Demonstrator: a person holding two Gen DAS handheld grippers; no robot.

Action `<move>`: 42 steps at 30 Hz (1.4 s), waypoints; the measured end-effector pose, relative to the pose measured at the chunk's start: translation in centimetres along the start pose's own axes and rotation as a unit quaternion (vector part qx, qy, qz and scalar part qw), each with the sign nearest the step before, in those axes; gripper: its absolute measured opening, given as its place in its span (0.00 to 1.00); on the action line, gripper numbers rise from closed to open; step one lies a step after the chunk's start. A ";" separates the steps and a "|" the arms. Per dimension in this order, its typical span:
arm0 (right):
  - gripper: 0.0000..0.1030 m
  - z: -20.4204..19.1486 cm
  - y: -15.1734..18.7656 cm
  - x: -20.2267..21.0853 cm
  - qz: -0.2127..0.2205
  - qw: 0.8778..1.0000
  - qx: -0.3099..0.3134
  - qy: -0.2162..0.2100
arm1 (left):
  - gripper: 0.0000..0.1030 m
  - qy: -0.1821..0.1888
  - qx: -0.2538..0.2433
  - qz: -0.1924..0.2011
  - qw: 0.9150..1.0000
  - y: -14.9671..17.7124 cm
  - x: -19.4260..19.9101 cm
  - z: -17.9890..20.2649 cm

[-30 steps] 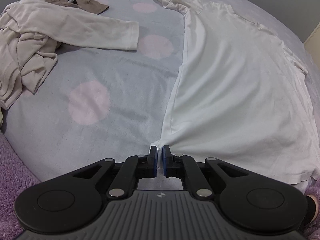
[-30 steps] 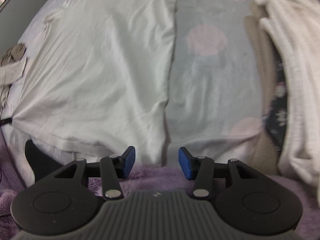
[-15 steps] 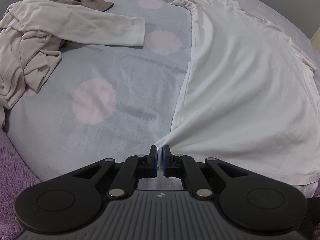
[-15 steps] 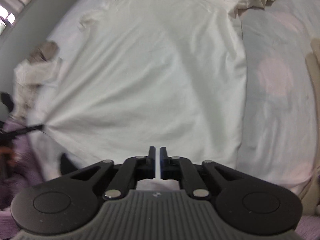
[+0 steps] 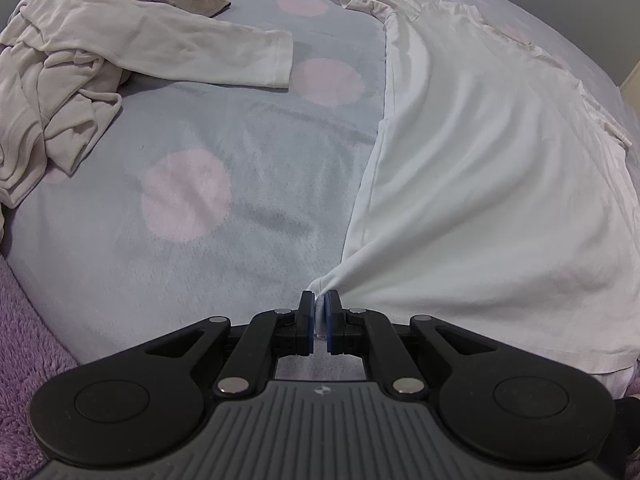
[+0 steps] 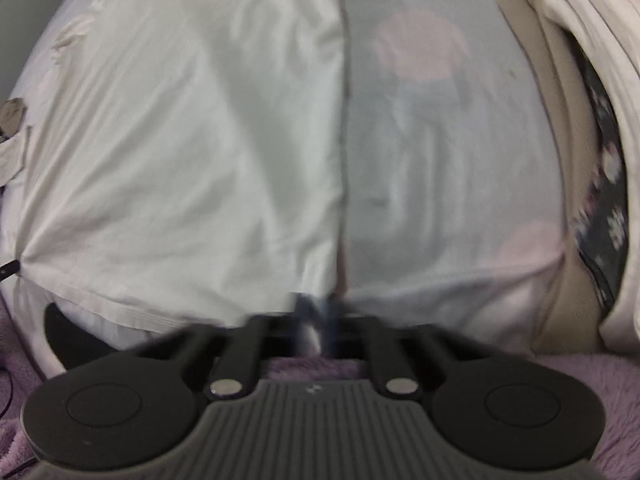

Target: Fold clothes

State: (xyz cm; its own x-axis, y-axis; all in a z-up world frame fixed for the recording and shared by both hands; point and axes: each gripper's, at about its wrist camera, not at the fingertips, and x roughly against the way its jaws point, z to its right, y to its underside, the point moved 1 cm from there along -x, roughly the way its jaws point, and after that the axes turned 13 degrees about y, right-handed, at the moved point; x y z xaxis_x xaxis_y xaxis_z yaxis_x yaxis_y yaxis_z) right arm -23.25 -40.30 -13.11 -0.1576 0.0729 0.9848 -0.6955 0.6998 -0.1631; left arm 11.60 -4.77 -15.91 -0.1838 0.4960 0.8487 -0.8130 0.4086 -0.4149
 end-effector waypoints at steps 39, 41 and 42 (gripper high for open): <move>0.03 -12.3 -1.0 -2.9 0.020 0.998 -0.006 -0.067 | 0.03 0.020 0.020 0.014 1.000 0.4 0.4 -0.1; 0.02 -11.5 -0.9 -1.8 0.027 0.997 -0.007 -0.076 | 0.03 0.026 0.023 0.018 0.999 0.4 0.8 -0.1; 0.02 -11.0 -0.7 -1.0 0.033 0.996 -0.005 -0.080 | 0.03 0.029 0.025 0.020 0.999 0.4 1.0 -0.1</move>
State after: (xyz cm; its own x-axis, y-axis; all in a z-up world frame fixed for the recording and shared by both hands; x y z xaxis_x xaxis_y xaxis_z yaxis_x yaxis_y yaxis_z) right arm -14.89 -33.08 -13.30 -0.3131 0.0060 0.9497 -0.6734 0.7038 -0.2264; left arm 11.16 -3.99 -15.23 -0.1860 0.5558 0.8102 -0.8325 0.3489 -0.4305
